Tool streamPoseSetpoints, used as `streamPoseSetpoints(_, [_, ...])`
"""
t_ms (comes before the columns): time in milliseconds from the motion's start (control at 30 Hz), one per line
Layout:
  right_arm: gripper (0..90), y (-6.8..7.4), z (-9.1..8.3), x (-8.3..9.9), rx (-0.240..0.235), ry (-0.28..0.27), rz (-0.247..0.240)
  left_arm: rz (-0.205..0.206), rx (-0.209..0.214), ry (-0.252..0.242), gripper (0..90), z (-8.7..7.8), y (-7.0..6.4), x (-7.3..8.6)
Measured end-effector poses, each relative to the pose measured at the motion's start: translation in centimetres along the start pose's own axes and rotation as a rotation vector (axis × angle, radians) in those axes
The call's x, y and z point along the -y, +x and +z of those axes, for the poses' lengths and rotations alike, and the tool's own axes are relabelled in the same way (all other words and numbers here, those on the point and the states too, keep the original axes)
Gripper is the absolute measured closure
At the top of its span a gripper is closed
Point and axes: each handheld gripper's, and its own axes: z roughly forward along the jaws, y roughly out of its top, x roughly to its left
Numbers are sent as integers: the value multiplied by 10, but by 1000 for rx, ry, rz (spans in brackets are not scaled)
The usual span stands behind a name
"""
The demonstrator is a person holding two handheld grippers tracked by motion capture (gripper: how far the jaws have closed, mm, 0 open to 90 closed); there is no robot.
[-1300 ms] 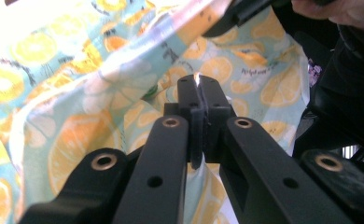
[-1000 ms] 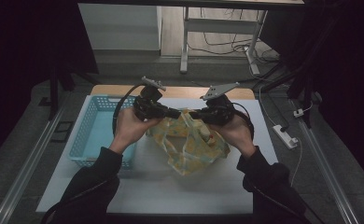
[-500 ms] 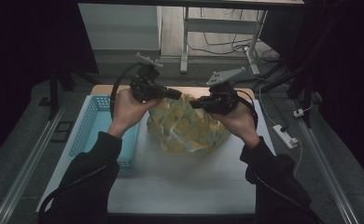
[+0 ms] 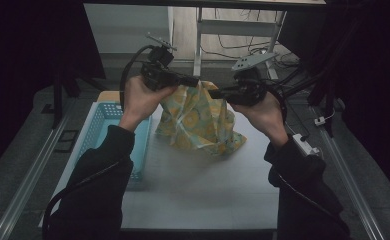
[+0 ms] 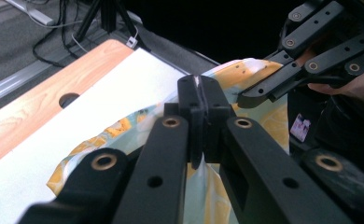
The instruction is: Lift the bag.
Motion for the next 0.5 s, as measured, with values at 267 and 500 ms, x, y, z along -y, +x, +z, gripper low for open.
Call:
streamPoseSetpoints(267, [896, -3, -15, -20, 37, -39, -6, 3, -5, -46, 894, -8, -3, -16])
streamPoseSetpoints(500, [896, -3, -24, -35, 66, -70, -10, 10, -25, -78, 893, -12, -4, -25])
